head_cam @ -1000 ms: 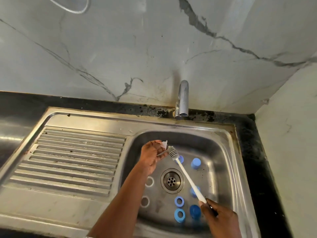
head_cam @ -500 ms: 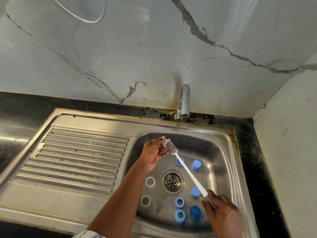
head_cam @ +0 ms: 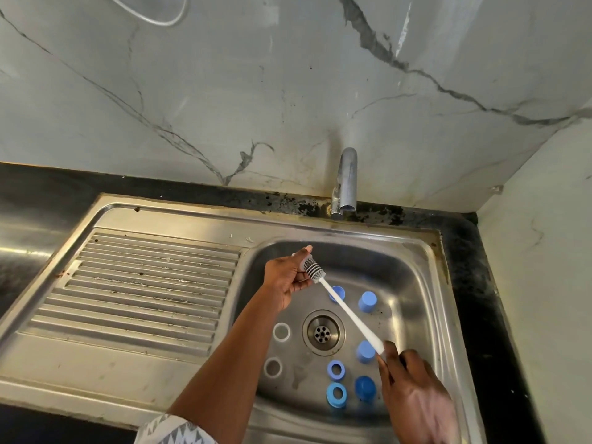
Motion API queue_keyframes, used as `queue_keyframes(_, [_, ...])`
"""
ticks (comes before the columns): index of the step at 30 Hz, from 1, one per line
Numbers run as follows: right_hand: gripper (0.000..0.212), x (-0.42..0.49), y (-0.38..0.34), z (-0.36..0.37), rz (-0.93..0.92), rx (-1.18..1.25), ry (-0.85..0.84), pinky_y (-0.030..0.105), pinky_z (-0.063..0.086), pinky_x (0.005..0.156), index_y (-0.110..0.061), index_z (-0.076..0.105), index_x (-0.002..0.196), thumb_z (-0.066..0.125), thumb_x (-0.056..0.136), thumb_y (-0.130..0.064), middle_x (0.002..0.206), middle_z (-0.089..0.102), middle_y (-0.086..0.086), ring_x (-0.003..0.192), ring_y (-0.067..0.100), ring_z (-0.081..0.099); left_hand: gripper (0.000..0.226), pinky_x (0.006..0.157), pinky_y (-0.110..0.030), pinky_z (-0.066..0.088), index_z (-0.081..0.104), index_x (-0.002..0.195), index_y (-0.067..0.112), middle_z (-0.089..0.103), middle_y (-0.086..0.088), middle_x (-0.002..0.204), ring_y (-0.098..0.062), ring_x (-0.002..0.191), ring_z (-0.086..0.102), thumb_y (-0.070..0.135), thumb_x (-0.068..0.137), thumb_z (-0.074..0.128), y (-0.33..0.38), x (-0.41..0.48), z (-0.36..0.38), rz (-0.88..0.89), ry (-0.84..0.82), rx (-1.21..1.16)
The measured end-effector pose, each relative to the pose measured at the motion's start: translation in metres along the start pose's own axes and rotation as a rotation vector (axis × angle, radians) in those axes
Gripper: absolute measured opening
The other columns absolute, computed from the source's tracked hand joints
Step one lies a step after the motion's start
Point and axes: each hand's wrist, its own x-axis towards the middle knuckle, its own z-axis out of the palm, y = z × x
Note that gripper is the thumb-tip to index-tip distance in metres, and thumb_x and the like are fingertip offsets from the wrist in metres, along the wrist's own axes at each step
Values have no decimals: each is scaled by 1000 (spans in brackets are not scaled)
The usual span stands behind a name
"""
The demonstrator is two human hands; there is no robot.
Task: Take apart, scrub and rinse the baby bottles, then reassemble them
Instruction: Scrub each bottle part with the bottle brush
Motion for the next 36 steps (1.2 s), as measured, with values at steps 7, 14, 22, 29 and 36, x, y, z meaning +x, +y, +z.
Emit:
queue_keyframes(7, [39, 1, -3, 3, -29, 20, -83, 31, 46, 44, -12, 74, 103, 39, 101, -29, 73, 54, 6, 54, 26, 52, 31, 77, -42, 61, 66, 104, -1, 68, -20, 96, -26, 82, 69, 17, 83, 78, -6, 2, -1, -108, -21, -129])
queue_keyframes(14, [35, 7, -13, -7, 80, 125, -238, 24, 42, 41, -11, 77, 90, 49, 89, -32, 61, 53, 4, 44, 22, 51, 18, 85, -39, 59, 68, 97, 1, 74, -14, 86, -23, 81, 74, 14, 87, 74, -14, 0, 1, -54, -83, -122])
queue_keyframes(22, [34, 37, -15, -29, 712, 818, -892, 28, 44, 47, -16, 74, 73, 64, 93, -42, 52, 58, 3, 43, 14, 49, 26, 97, -46, 54, 66, 105, -2, 73, -17, 93, -29, 95, 73, 19, 89, 71, -14, -6, -1, -62, -192, -224])
queue_keyframes(29, [48, 47, -8, -48, 1144, 1637, -1321, 19, 32, 31, 1, 69, 100, 48, 99, -42, 59, 45, 14, 33, 15, 38, 19, 90, -41, 57, 66, 90, 4, 69, -13, 83, -26, 81, 73, 22, 85, 69, -22, -13, -5, -61, -318, -441])
queue_keyframes(36, [26, 33, -16, -25, 880, 1137, -888, 23, 36, 35, -13, 60, 97, 79, 82, -20, 71, 66, 6, 40, 22, 52, 19, 96, -49, 53, 65, 97, 3, 70, -19, 96, -32, 93, 71, 18, 93, 56, -16, -2, -10, -87, -304, -195])
